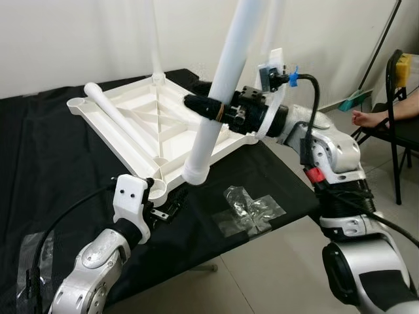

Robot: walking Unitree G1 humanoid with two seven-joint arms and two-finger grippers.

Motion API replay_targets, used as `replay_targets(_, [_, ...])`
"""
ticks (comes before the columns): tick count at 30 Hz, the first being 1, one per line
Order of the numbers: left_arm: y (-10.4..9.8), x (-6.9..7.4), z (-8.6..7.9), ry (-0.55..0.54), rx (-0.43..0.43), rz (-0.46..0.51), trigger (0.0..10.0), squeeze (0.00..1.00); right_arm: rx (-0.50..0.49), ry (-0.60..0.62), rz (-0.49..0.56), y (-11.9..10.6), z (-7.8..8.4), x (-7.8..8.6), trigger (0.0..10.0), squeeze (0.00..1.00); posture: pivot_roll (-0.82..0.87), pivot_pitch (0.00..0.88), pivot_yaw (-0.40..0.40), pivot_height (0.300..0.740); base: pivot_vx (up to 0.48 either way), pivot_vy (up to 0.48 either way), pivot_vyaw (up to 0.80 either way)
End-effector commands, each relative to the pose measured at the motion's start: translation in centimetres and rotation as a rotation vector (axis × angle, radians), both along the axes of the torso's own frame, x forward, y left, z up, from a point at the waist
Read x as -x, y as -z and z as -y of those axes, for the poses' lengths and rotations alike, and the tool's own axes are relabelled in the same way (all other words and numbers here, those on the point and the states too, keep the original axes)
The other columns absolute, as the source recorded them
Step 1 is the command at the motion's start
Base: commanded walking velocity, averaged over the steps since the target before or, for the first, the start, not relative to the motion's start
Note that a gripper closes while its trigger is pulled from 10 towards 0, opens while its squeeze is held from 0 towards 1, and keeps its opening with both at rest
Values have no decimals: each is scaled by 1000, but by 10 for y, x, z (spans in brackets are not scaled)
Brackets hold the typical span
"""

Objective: Building children table

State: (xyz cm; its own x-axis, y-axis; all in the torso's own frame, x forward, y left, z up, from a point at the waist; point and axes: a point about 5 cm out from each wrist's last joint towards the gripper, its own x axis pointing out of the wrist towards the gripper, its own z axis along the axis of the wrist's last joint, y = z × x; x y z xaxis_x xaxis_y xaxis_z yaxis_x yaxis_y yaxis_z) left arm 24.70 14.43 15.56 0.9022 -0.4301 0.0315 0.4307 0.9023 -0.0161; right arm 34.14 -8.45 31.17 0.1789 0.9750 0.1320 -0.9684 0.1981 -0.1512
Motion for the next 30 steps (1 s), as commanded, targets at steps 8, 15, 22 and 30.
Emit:
replay_targets(8, [-4, 2, -13, -40, 5, 59, 10000, 0, 31, -99, 40, -21, -13, -13, 10000, 0, -22, 210, -65, 740, 0, 0, 0])
replay_targets(15, [-10, 2, -45, -272, -11, 44, 10000, 0, -108, -46, 99, -44, -31, -18, 10000, 0, 11, 235, -90, 740, 0, 0, 0])
replay_targets(22, [-14, 6, -65, -379, -40, 58, 10000, 0, -111, -86, 138, -40, -29, -10, 10000, 0, 5, 243, -83, 740, 0, 0, 520])
replay_targets(30, [-4, 9, -68, -398, -44, 31, 10000, 0, -69, -133, 165, -38, -24, -12, 10000, 0, -3, 225, -74, 740, 0, 0, 726])
